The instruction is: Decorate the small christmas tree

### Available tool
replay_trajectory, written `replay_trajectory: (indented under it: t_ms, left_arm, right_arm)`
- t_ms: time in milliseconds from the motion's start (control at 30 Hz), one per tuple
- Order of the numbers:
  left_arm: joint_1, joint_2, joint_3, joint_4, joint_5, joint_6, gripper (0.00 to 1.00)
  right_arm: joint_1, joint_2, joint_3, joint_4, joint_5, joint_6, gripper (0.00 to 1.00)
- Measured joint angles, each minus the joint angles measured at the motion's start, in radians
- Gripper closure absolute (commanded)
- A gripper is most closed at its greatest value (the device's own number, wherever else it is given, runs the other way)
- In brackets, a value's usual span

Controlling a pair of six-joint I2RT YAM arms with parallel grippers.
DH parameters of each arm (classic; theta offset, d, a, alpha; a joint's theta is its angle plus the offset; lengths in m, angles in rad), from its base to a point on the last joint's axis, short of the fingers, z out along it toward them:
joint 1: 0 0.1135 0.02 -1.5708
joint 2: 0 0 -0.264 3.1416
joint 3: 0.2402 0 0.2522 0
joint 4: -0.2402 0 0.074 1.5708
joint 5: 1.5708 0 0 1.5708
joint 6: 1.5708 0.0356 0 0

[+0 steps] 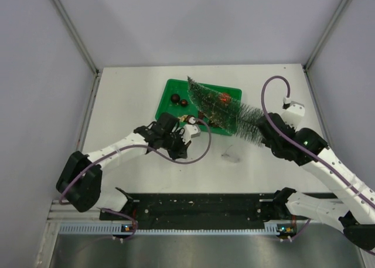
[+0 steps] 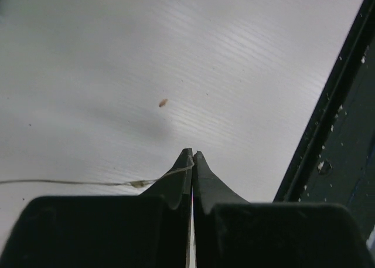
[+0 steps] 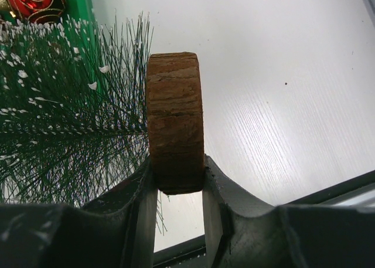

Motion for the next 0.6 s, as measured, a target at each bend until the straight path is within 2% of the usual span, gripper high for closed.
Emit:
replay_trajectory:
  t_ms: [400, 500, 600]
  left_arm:
    - [-0.001, -0.278, 0.045, -0.404, 0.089, 0.225, 1.00]
    - [-0.001, -0.331, 0.098, -0.508, 0.087, 0.290, 1.00]
    - [-0.001, -0.355, 0.224, -0.632, 0.089, 0.383, 1.00]
  right_arm:
    - [0.000, 0.020, -0.002, 0.004, 0.037, 0.008, 1.00]
    - [0.000, 0.035, -0.003, 0.005, 0.049, 0.001, 1.00]
    - [0.000, 0.056, -0.014, 0.010, 0.056, -0.008, 1.00]
